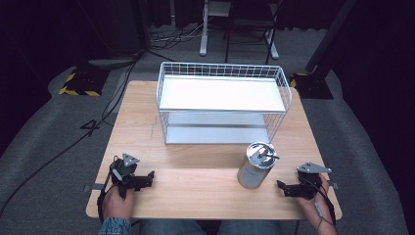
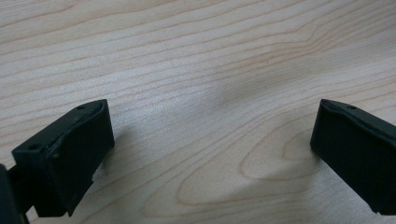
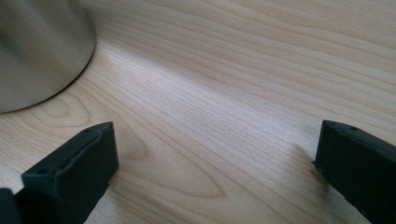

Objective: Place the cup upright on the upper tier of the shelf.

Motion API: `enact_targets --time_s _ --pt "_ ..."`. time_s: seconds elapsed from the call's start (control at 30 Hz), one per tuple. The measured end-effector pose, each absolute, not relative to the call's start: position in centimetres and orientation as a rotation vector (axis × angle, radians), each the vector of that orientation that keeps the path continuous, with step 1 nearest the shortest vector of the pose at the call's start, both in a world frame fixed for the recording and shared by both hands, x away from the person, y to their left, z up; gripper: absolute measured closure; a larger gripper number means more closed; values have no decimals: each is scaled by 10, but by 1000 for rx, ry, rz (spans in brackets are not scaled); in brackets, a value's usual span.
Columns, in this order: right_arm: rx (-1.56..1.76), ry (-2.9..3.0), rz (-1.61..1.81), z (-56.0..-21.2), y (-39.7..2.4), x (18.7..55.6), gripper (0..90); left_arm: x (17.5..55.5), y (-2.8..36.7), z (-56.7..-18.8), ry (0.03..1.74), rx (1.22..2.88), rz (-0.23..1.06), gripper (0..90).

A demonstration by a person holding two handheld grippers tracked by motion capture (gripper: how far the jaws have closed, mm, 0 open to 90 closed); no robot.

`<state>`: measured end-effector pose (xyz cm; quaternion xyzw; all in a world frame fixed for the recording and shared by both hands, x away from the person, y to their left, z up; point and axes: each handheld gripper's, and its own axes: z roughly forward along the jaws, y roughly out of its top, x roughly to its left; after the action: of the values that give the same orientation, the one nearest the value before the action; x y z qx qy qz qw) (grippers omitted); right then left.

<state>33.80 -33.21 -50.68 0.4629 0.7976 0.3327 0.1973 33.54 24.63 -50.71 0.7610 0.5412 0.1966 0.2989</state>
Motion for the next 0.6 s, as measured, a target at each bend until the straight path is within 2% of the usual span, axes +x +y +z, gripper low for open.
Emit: enact_targets --time_s 0.6 --pt "1291 2243 941 -507 -332 337 0 335 246 -507 1441 2019 521 0"
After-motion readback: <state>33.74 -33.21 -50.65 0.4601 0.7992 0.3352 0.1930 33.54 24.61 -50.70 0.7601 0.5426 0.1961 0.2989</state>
